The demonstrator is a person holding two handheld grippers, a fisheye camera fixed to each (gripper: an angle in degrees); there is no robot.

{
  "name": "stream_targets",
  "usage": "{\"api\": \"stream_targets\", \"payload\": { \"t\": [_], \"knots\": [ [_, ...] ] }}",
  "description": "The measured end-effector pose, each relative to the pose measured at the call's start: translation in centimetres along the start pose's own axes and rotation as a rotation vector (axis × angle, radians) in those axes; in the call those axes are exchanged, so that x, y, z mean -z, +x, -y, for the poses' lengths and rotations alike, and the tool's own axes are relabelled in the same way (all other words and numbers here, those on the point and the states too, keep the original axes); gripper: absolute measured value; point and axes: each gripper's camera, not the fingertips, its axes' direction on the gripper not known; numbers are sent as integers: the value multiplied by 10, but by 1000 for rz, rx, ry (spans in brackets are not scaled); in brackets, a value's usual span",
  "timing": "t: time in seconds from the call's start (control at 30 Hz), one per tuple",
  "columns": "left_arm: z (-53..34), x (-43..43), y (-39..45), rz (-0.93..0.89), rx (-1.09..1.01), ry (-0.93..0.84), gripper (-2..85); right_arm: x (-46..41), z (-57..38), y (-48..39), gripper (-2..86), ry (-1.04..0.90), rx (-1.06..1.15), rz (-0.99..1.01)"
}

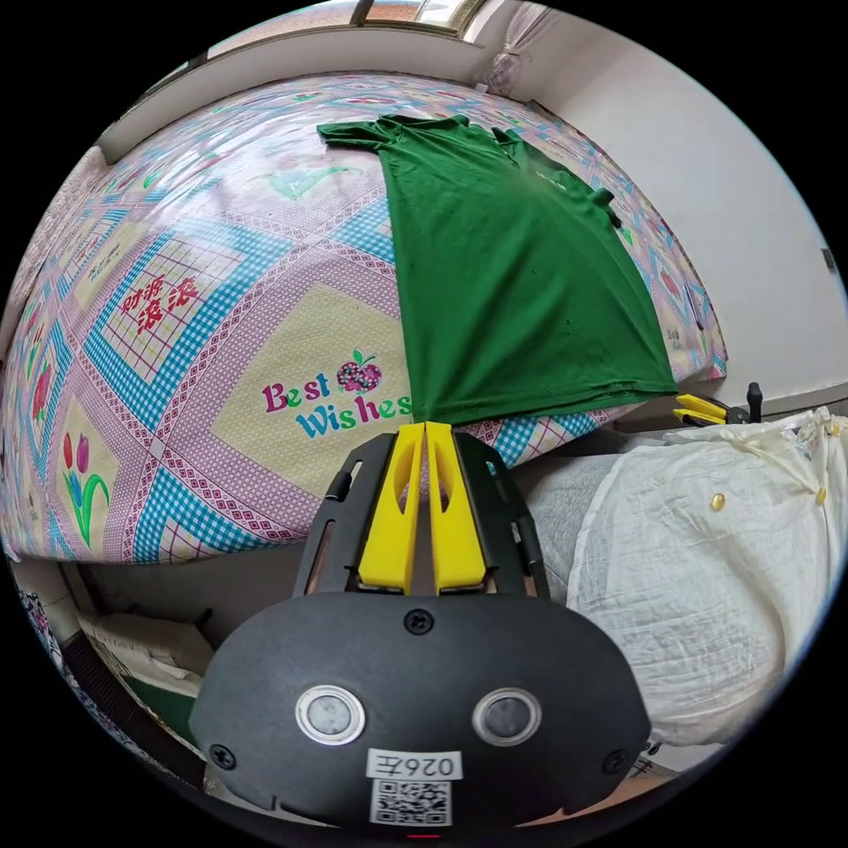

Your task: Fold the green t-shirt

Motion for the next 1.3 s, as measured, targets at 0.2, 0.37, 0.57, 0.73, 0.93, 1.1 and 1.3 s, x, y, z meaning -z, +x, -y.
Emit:
{"api": "stream_targets", "payload": {
  "t": [0.2, 0.37, 0.57, 0.73, 0.93, 1.1, 1.3],
  "knots": [
    [19, 15, -21, -78, 6, 74, -10, 61, 25, 24, -10, 282, -101, 69],
    [73, -8, -36, -198, 7, 97, -10, 36, 100, 15, -11, 344, 3, 176],
    [62, -38, -51, -163, -17, -168, -10, -9, 96, 32, -13, 163, -70, 217],
    [22, -15, -111, -193, 224, -207, -10, 29, 84, 74, -12, 273, -268, 255],
    [141, 26, -122, -293, 195, 198, -10, 70, 202, 97, -9, 501, -173, 240],
    [297, 2, -79, -331, 43, 279, -10, 74, 343, 101, -9, 555, -21, 195],
    [432, -34, -42, -117, -31, 279, -10, 47, 503, 126, -10, 489, 44, 227]
  ]
}}
